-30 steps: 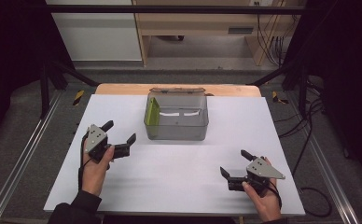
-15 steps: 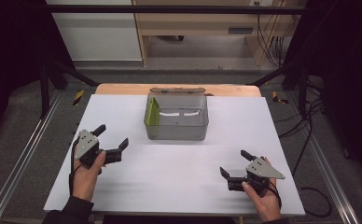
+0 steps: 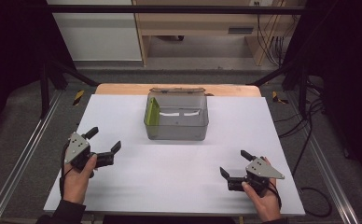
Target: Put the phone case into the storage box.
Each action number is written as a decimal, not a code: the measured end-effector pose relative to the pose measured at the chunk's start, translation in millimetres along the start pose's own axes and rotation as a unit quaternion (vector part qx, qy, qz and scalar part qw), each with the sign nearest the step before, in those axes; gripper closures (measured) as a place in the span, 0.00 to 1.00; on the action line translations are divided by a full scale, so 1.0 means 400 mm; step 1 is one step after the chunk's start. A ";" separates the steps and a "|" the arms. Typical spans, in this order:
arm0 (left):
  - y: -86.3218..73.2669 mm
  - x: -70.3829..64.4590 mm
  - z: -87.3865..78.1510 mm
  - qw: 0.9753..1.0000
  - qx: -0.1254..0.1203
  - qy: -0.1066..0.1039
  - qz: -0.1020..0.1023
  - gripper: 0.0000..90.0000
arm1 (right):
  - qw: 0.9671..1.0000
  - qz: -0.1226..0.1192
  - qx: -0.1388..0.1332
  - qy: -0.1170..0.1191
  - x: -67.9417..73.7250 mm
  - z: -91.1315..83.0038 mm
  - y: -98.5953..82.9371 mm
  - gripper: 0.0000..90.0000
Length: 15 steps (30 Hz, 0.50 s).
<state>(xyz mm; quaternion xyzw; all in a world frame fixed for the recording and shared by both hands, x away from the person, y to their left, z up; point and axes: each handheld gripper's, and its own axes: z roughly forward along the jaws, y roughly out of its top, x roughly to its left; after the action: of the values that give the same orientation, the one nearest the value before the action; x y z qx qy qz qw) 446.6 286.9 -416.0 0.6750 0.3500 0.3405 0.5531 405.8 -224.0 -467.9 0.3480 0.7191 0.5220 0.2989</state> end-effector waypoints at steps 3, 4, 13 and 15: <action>-0.001 0.004 -0.008 1.000 -0.002 0.001 -0.001 0.01 | 1.000 0.000 0.000 0.000 0.000 0.000 0.000 0.03; -0.001 0.004 -0.009 1.000 -0.002 0.001 -0.001 0.01 | 1.000 0.000 0.000 0.000 0.000 0.000 0.000 0.03; -0.008 -0.007 -0.022 1.000 -0.002 -0.004 0.009 0.01 | 1.000 0.000 0.000 -0.001 0.000 0.000 0.000 0.03; -0.012 -0.011 -0.026 1.000 -0.002 -0.005 0.010 0.01 | 1.000 0.000 0.000 -0.001 0.000 0.000 0.000 0.03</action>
<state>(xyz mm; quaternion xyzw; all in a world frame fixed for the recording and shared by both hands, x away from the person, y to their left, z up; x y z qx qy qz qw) 435.0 289.2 -419.3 0.6792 0.3397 0.3432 0.5527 405.8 -224.2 -467.8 0.3483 0.7189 0.5218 0.2994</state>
